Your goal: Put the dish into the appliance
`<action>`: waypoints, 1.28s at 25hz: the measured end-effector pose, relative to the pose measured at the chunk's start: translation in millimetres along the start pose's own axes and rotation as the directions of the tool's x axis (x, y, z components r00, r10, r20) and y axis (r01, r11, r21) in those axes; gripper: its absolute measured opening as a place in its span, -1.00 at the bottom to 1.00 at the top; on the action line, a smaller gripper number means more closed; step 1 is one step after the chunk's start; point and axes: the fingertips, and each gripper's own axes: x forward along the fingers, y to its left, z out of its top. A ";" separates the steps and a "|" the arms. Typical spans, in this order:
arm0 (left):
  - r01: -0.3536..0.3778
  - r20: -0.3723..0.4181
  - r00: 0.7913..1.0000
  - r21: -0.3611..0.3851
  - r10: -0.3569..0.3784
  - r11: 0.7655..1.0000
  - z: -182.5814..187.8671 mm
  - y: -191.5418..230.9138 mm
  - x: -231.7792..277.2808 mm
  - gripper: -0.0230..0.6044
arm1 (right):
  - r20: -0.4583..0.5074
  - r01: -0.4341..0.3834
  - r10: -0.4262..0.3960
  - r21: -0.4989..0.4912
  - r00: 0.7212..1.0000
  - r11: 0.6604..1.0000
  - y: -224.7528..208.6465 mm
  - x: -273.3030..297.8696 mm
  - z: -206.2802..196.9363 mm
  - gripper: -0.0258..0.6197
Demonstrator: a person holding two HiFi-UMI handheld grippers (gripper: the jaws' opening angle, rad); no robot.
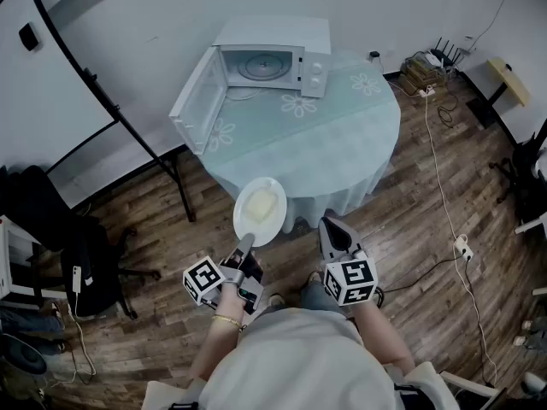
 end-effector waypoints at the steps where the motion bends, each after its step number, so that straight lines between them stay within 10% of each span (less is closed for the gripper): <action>1: 0.002 -0.001 1.000 -0.003 -0.002 1.000 0.9 -0.5 -4.1 -0.81 | 0.003 0.000 0.000 0.002 1.000 1.000 4.7 -1.4 0.7 -0.91; 32: 0.030 -0.068 0.997 -0.003 -0.031 1.000 35.6 2.9 -12.4 -0.81 | 0.006 0.053 -0.053 0.024 0.999 0.998 44.7 11.5 -0.4 -0.91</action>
